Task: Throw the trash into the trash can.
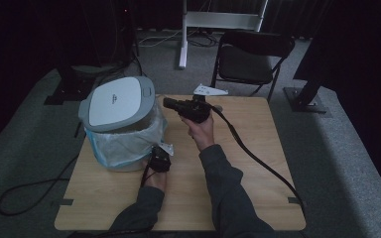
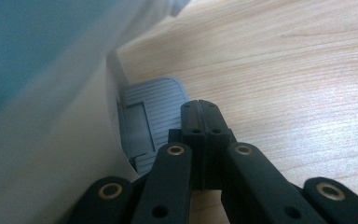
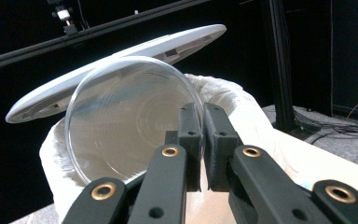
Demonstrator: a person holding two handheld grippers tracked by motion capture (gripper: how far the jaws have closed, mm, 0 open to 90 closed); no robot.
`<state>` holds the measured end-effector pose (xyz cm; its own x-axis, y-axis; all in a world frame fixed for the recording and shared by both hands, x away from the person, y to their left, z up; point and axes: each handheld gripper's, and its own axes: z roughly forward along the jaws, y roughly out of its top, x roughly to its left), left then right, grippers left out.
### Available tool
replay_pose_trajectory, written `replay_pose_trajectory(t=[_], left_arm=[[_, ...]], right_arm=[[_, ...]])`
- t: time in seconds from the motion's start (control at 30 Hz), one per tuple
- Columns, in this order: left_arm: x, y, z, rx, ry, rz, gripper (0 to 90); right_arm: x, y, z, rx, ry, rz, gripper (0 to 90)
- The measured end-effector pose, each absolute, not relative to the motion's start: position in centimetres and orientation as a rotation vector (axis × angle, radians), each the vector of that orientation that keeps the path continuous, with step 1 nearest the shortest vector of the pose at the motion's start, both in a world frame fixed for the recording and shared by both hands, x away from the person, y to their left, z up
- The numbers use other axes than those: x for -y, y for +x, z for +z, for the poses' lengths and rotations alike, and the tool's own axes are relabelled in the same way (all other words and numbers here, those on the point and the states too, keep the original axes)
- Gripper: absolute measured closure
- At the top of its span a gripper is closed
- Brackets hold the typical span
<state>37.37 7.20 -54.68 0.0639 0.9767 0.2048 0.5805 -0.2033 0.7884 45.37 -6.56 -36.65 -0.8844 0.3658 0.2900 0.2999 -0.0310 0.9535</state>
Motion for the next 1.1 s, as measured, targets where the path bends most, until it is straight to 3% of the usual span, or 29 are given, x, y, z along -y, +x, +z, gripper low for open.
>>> replay_pose_trajectory(t=[0.27, 1.1], left_arm=[[-7.8, 37.4, -54.3, -1.468, 1.917, 1.064, 90.0], [-7.9, 37.3, -54.2, -1.474, 1.906, 1.066, 90.0]], right_arm=[[4.8, 45.1, -36.0, -2.182, 0.696, 2.071, 86.7], [1.6, 44.6, -36.0, -2.226, 0.657, 2.021, 86.7]])
